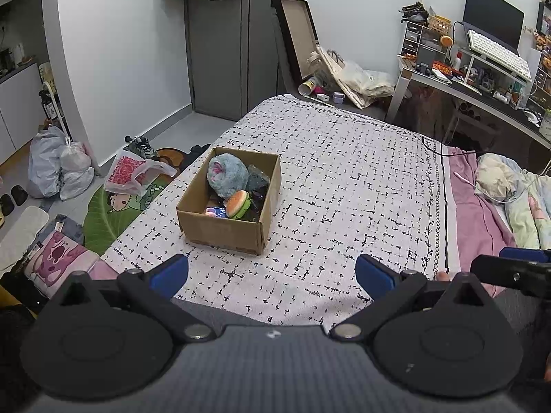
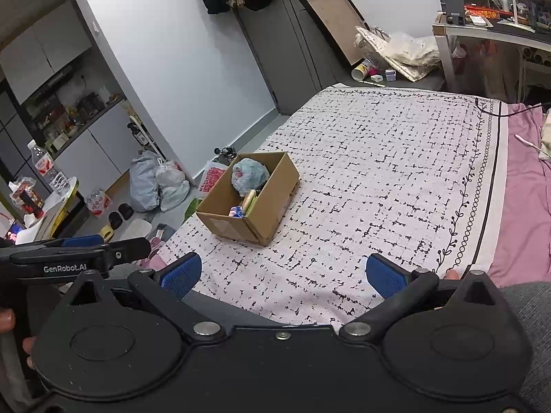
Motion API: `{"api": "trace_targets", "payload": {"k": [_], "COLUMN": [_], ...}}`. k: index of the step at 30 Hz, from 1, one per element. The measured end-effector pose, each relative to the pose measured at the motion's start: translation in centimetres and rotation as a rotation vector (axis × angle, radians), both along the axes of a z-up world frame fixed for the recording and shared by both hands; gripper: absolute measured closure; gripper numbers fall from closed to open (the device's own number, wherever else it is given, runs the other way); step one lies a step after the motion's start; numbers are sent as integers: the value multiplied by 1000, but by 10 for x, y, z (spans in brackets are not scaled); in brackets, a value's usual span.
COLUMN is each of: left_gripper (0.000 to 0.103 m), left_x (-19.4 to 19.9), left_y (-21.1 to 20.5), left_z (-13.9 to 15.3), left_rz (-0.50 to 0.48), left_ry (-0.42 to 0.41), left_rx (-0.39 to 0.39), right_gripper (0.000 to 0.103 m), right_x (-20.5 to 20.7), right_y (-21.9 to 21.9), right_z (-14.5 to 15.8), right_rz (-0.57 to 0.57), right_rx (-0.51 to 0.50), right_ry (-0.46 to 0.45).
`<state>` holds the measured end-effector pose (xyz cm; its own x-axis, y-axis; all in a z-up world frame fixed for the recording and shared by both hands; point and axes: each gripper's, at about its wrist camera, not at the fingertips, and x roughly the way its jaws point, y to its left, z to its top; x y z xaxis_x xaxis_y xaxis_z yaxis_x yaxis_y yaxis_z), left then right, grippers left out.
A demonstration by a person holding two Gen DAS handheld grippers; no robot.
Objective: Organize soft objects
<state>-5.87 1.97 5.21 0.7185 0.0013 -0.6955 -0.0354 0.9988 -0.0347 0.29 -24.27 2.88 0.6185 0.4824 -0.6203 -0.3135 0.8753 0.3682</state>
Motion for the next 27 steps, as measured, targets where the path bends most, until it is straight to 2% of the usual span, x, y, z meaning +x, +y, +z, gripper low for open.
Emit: {"api": "trace_targets", "payload": {"k": [27], "left_gripper": [1], "left_x": [4], "left_y": [-7], "left_z": [-8], "left_rz": [-14], "left_ry": [8], "left_rx": [0], "right_gripper": [0], "right_x": [3], "right_y": [-7], "right_z": [-7], "right_rz": [4], "right_rx": [15], "right_ry": [-1]}}
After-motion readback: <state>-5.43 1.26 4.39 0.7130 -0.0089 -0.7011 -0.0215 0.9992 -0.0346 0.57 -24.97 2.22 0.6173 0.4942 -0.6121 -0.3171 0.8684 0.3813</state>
